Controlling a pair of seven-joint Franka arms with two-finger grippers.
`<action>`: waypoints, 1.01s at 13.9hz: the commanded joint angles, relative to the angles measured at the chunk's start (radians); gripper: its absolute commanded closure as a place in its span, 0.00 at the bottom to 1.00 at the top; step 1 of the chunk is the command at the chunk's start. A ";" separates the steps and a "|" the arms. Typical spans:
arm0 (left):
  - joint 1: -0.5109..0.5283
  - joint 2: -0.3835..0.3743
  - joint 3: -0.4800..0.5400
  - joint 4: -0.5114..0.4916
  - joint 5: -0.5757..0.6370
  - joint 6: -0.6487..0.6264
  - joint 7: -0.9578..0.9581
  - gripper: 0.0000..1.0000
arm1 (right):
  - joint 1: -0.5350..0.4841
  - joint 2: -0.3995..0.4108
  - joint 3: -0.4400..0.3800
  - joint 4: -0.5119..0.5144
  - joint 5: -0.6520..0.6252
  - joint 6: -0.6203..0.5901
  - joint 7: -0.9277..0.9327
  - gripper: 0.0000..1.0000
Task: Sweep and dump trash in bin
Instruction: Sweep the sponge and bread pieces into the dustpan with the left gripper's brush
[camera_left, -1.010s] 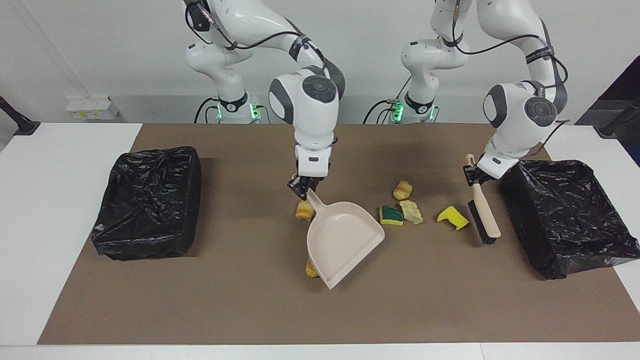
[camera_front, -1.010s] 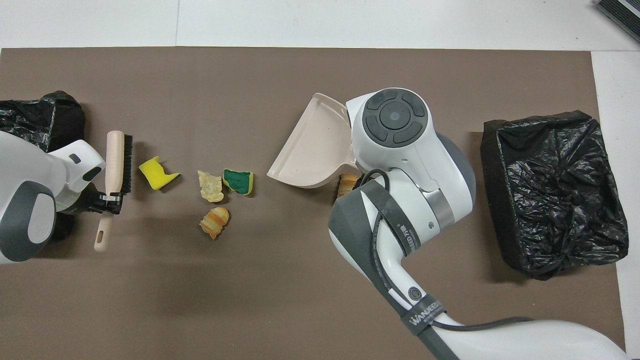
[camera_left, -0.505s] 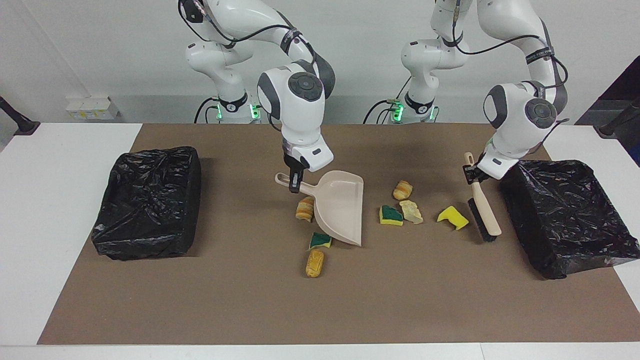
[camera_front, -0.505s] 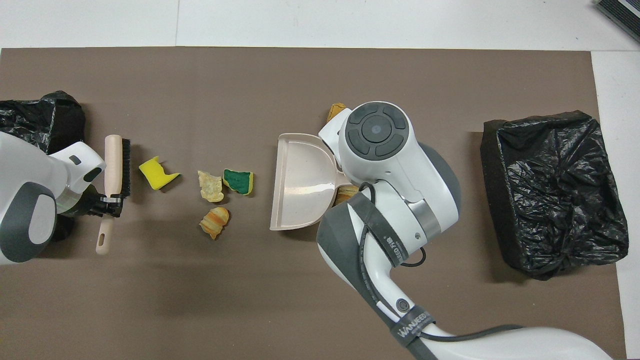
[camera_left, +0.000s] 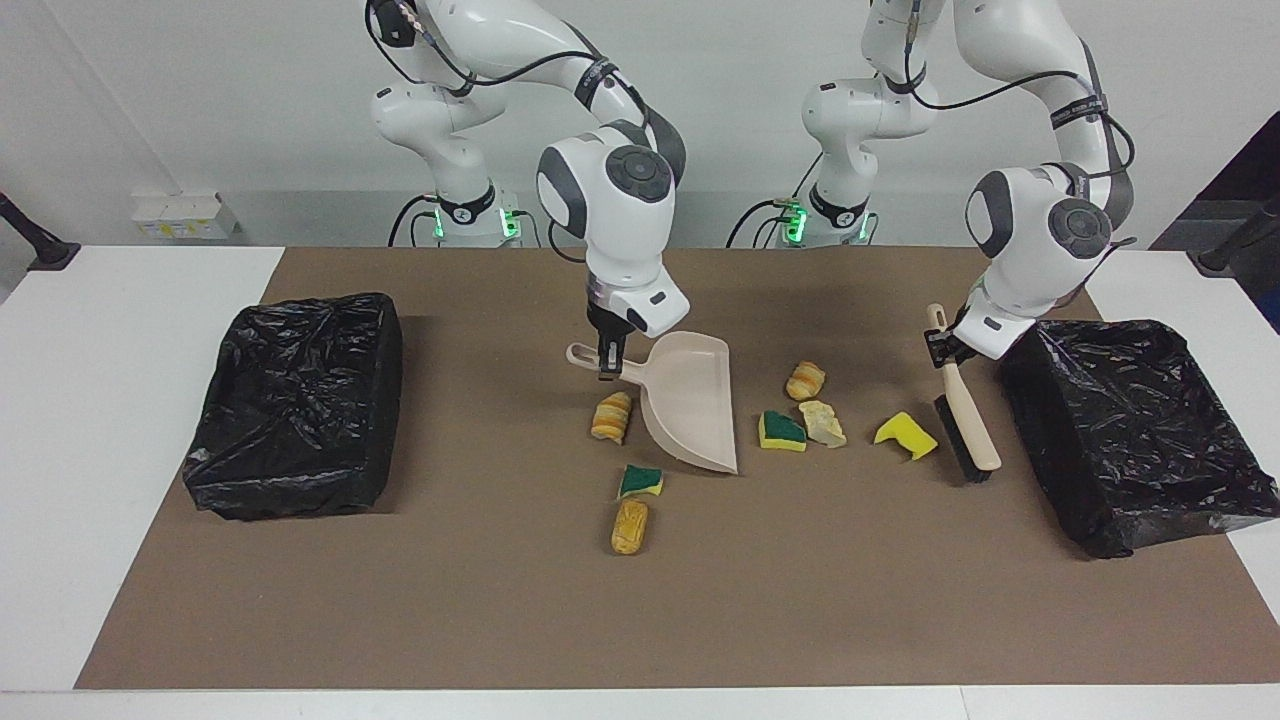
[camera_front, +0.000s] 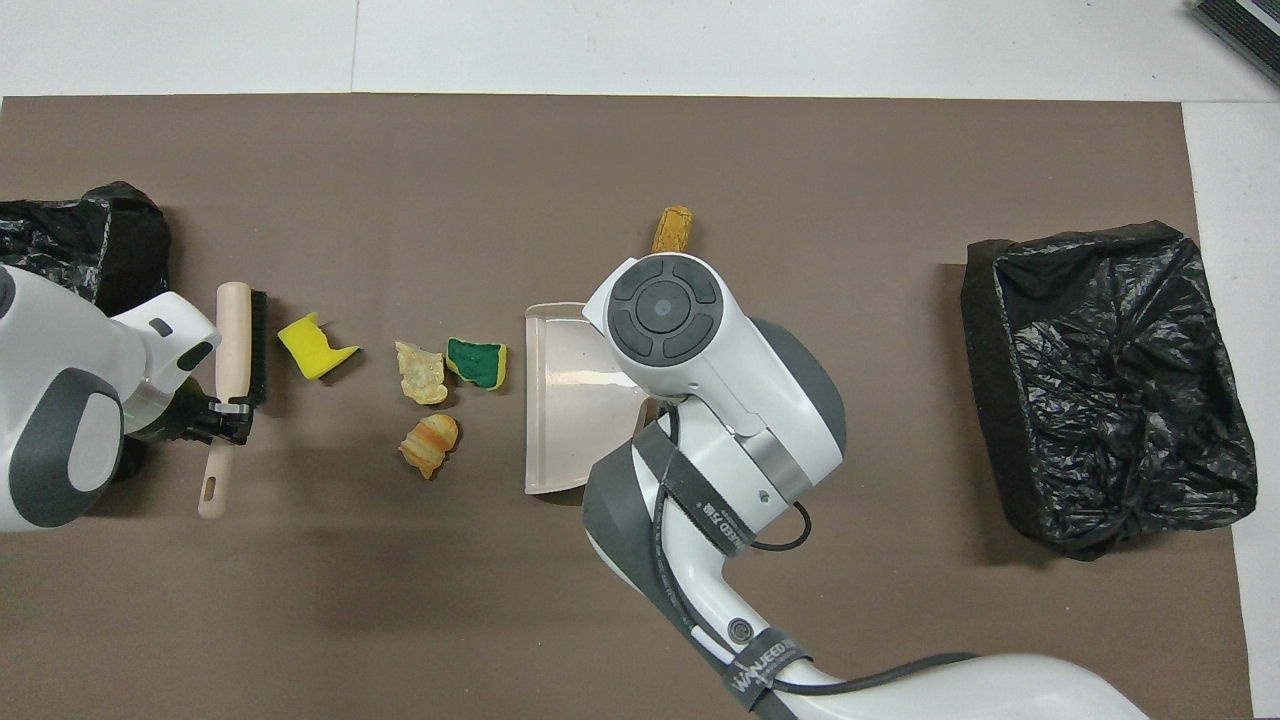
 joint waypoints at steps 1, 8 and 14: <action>-0.072 -0.008 0.000 -0.014 0.006 0.005 -0.099 1.00 | -0.009 0.020 0.004 -0.007 -0.009 0.060 -0.024 1.00; -0.324 -0.018 -0.001 -0.031 -0.156 0.001 -0.141 1.00 | -0.001 0.056 0.006 -0.008 0.006 0.143 -0.023 1.00; -0.474 -0.020 -0.007 0.033 -0.238 -0.031 -0.199 1.00 | -0.006 0.057 0.006 -0.010 0.007 0.166 -0.033 1.00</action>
